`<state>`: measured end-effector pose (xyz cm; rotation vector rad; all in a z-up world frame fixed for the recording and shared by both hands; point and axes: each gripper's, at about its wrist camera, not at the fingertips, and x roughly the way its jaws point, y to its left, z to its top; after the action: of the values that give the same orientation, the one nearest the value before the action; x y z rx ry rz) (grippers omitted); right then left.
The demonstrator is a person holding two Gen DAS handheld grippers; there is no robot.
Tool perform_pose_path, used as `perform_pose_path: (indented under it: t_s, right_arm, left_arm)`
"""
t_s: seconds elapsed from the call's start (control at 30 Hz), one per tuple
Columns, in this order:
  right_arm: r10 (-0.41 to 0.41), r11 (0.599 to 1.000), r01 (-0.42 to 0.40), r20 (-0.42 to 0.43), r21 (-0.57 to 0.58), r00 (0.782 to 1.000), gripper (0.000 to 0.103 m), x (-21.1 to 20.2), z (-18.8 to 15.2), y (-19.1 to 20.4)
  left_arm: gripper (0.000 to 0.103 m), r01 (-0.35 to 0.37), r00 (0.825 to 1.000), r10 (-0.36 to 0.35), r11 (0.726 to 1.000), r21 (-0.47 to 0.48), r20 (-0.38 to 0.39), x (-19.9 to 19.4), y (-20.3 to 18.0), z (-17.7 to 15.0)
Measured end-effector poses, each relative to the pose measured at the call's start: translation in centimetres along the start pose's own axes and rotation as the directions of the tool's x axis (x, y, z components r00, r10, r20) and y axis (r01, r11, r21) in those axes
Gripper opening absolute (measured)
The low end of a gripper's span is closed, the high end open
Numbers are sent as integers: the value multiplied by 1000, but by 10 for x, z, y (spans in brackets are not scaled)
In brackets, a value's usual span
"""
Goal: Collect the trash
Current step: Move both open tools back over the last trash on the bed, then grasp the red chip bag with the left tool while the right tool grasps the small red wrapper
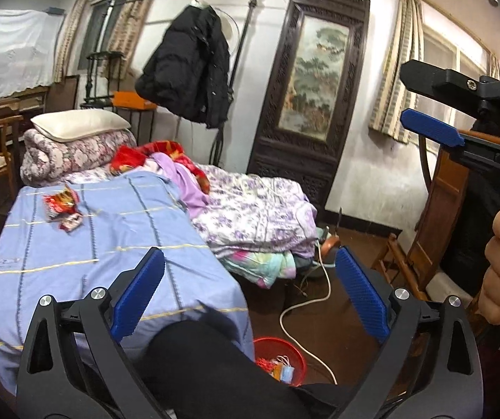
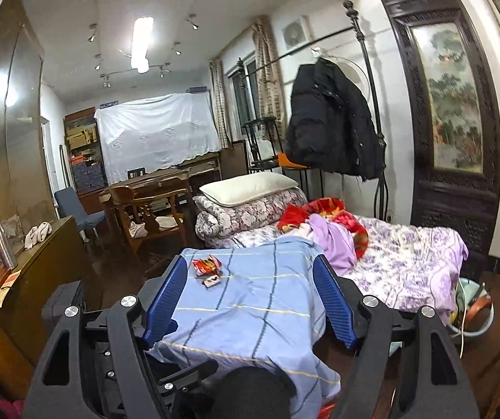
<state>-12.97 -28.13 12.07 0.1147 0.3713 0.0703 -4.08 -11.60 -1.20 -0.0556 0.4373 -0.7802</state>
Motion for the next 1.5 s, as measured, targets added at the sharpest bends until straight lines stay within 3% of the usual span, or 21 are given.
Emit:
perform_pose_path:
  t_s: [0.23, 0.4, 0.7, 1.17, 1.33, 1.5]
  right_arm:
    - [-1, 999, 0, -17, -46, 1000, 74, 5, 5, 42]
    - [-8, 997, 6, -19, -77, 1000, 77, 10, 2, 68]
    - [11, 998, -15, -50, -68, 999, 77, 29, -9, 75]
    - [55, 994, -39, -164, 97, 985, 77, 94, -38, 10]
    - [70, 982, -28, -224, 185, 972, 77, 128, -56, -25]
    - [77, 968, -1, -294, 252, 953, 77, 164, -79, -51]
  left_arm:
    - [95, -23, 996, 30, 996, -82, 90, -45, 44, 0]
    - [96, -87, 984, 105, 988, -125, 141, -71, 75, 9]
    - [96, -96, 976, 132, 975, -202, 175, -93, 107, 15]
    - [96, -214, 977, 212, 963, -164, -31, -22, 109, -13]
    - [96, -251, 966, 229, 945, -211, -121, 6, 134, -31]
    - [96, -300, 944, 238, 910, -287, -231, 31, 178, -51]
